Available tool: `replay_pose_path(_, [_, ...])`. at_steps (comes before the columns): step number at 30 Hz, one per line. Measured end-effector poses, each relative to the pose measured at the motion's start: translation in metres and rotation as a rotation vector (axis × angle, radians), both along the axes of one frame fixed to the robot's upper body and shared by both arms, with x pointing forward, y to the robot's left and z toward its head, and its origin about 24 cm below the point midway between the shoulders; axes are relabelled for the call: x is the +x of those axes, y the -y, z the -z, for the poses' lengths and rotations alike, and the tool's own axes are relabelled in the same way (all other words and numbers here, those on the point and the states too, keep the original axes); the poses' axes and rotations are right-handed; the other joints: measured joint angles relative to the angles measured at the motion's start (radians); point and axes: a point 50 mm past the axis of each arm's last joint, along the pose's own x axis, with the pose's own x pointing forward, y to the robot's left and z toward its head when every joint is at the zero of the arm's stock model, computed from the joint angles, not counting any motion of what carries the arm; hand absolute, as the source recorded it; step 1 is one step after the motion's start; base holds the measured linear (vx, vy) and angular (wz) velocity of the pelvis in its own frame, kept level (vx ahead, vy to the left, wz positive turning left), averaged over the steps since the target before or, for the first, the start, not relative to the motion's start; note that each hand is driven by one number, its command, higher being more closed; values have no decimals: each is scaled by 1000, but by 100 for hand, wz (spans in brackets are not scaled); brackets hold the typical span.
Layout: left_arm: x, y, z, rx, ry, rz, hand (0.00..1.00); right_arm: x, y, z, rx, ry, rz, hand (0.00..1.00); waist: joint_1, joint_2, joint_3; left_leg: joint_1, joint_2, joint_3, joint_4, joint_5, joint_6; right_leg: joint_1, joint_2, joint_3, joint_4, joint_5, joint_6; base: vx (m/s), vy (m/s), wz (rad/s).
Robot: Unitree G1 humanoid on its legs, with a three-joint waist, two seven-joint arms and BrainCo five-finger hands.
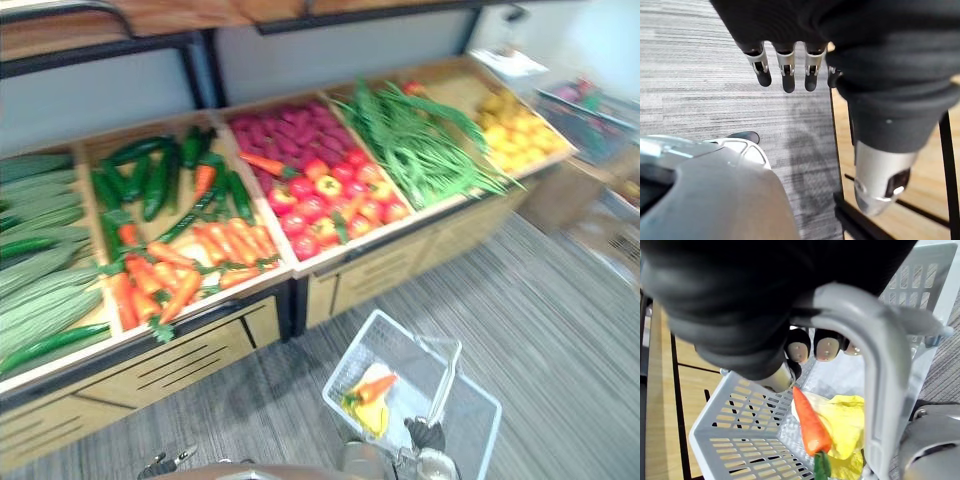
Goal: Pick vegetable in the basket
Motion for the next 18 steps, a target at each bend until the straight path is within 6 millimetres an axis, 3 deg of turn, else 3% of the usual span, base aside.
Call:
replay_pose_path(1, [3, -2, -1, 7, 11, -17, 0, 4, -2, -1, 5, 9, -27, 100, -10, -17, 11, 2, 2, 47, 18, -10, 7, -25, -47, -120, 176, -90, -11, -47, 33, -153])
replay_pose_path(2, [5, -4, -2, 11, 20, -40, 0, 4, -4, 0, 7, 3, -51, 100, -17, -16, 19, 4, 13, 112, 53, -25, 11, -18, -92, -238, 315, -141, -39, -43, 45, -164])
replay_pose_path(3, [5, -5, -2, 5, 25, -71, 0, 5, -5, 0, 9, 5, -58, 100, -13, -14, 20, 11, 23, 163, 68, -26, 13, 2, -112, -305, 358, -149, -51, 16, 8, -194])
replay_pose_path(5, [1, -8, -2, 2, 28, -121, 0, 5, -8, 2, 9, -9, -89, 100, -4, -18, 18, 23, 40, 225, 115, -27, 15, 58, -129, -359, 339, -140, -41, 44, -81, -170])
replay_pose_path(6, [1, -10, -3, 6, 30, -128, 0, 3, -10, 3, 13, -21, -97, 100, -4, -29, 13, 25, 45, 234, 145, -32, 21, 90, -114, -362, 253, -128, -15, 57, -214, -151])
replay_pose_path(10, [9, 0, -1, -26, 36, -128, 0, -1, -10, 5, 9, -36, -96, 100, -6, -6, 9, 18, 84, 265, 220, -33, 19, 128, -23, -358, 8, -115, 3, 16, -229, -124])
replay_pose_path(13, [16, 4, -1, -39, 41, -107, 0, -5, -10, 7, 6, -52, -85, 100, -11, -4, 9, 24, 99, 275, 229, -31, 16, 129, 11, -308, -45, -113, 8, -87, -147, -70])
replay_pose_path(16, [19, 4, -2, -39, 38, -83, 0, -5, -8, 5, -2, -45, -85, 100, -36, -5, 9, 42, 102, 280, 210, -10, -17, 129, 26, -290, -56, -113, 7, -119, -63, -21])
replay_pose_path(18, [25, 7, -2, -41, 45, -56, 0, -5, -7, 4, -6, -37, -86, 100, -34, -6, 9, 42, 104, 282, 213, 1, -31, 122, 31, -272, -60, -113, 7, -137, -39, -20])
